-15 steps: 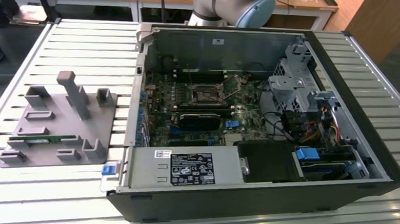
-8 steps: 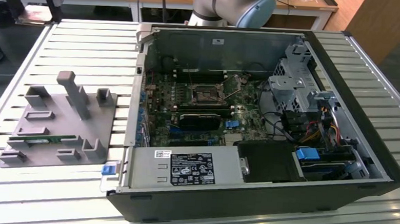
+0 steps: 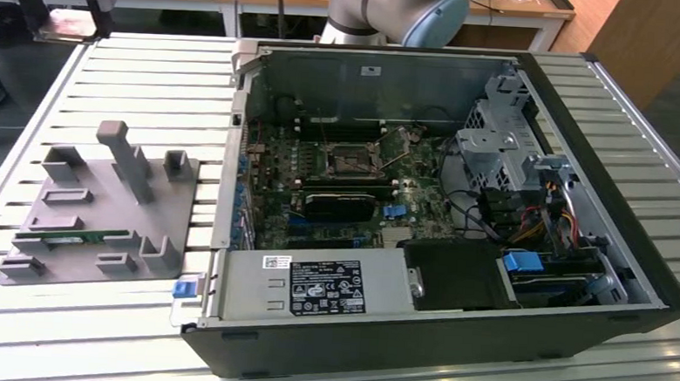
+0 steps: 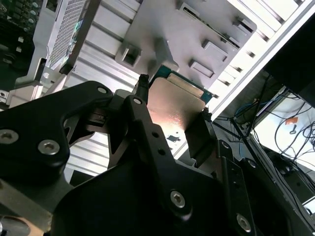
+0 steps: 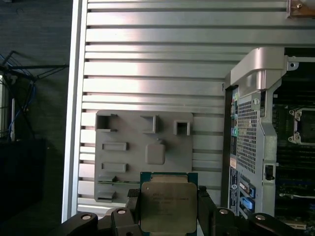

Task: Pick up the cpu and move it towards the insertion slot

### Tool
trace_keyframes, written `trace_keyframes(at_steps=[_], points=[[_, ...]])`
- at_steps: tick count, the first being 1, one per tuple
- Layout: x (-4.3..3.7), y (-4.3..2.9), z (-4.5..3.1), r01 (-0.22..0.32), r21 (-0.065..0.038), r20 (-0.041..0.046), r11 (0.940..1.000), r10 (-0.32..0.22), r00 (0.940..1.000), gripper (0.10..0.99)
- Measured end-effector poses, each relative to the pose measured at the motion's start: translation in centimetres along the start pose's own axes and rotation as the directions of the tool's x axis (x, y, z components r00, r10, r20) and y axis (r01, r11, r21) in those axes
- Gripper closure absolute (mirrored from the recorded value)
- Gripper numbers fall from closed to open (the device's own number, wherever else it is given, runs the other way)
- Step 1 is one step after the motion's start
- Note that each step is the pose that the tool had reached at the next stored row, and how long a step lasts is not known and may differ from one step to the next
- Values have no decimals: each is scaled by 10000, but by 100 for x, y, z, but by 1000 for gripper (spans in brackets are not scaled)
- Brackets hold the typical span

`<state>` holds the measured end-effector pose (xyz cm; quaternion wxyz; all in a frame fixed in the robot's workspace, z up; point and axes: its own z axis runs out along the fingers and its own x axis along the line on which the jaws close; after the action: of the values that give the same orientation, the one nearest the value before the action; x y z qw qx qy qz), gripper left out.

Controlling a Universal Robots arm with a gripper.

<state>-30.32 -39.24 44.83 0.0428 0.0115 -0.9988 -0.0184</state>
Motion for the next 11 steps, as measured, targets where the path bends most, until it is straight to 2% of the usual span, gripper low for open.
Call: trace_keyframes(at_steps=[11], points=[[-123, -3, -11, -4, -2, -98, 10000, 4, 10000, 541]])
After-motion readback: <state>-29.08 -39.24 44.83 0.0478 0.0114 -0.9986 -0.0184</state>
